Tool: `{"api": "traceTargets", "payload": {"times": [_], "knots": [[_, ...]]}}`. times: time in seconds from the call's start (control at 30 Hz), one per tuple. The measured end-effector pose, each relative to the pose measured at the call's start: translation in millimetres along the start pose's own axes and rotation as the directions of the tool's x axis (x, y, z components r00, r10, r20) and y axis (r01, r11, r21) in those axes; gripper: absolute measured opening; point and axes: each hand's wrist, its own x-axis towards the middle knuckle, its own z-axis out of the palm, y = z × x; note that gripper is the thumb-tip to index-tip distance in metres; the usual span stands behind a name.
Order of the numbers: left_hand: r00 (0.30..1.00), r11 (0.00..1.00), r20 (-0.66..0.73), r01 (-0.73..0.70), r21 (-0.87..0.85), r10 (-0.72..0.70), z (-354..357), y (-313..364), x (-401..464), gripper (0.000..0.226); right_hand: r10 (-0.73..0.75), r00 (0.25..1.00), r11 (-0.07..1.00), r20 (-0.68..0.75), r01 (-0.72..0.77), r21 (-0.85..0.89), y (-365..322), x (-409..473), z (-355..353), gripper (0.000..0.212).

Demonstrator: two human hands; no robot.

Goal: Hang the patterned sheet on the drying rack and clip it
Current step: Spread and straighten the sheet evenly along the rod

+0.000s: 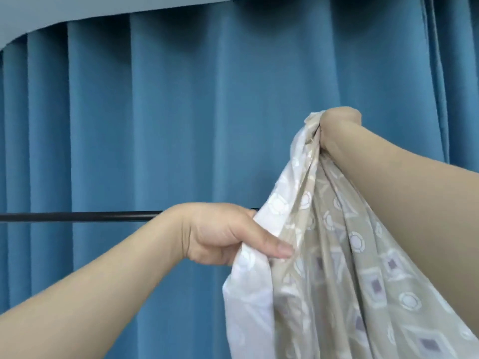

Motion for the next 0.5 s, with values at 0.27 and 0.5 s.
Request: {"api": "traceTargets", "payload": {"times": [0.27,0.5], "knots": [[0.585,0.870,-0.782,-0.479,-0.121,0.214,-91,72,-15,0.024,-0.242,0.966,0.858,-0.092,0.169,-0.485,15,-24,26,0.026],[0.181,0.743,-0.858,0.435,0.508,0.481,-185,96,38,0.027,-0.087,0.588,0.989,0.804,0.149,-0.001,33,-97,45,0.059]]}}
